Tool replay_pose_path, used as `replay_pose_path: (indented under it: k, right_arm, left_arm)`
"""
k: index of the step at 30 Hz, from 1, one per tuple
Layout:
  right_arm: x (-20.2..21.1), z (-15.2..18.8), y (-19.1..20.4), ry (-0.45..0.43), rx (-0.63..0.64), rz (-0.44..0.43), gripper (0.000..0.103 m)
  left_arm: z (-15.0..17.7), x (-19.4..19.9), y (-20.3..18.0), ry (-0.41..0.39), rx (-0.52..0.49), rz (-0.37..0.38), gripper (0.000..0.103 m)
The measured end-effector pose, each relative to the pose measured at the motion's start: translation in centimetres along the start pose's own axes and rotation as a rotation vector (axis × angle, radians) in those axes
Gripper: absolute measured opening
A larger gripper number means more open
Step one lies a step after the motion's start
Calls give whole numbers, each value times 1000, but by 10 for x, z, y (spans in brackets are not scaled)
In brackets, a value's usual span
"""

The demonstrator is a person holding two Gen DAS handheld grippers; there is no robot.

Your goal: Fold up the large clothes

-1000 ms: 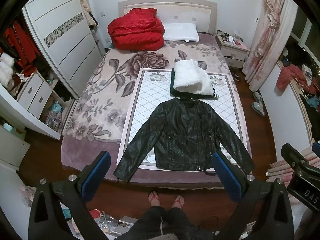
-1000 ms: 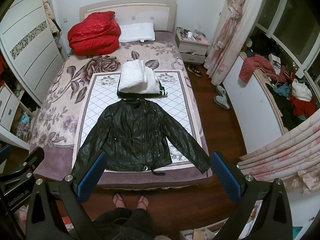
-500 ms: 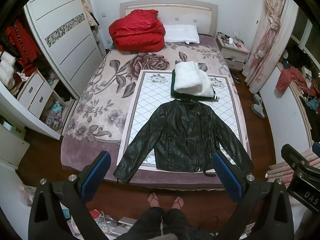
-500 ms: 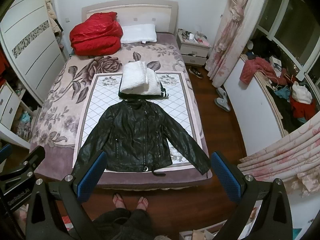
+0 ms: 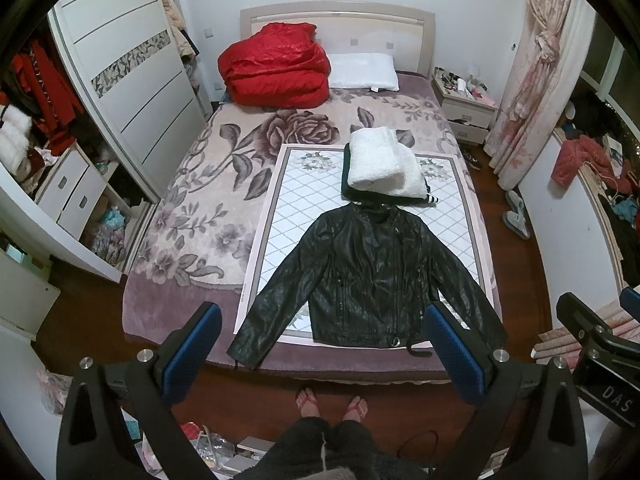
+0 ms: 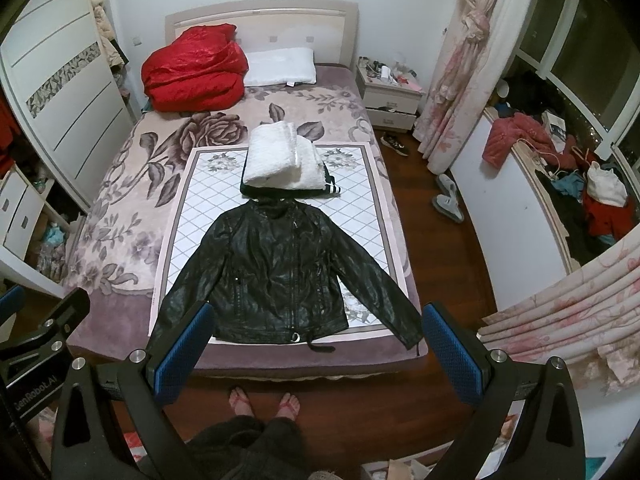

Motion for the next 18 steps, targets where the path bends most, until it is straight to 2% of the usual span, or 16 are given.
replay_pose_path:
  k: [18]
  right_arm:
    - [-2, 1, -1, 1, -4, 0, 103]
  left_arm:
    - [3, 4, 5, -12, 1, 4, 103]
Point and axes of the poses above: each gripper's, at about its wrist camera, not at the fingertips, and x roughly against the way its jaws point, y to its left, z to its underside, the point moved 4 cm from there along -x, roughly the way its jaws point, and after that the axes turned 7 degrees about y, right-handed, at the moved point
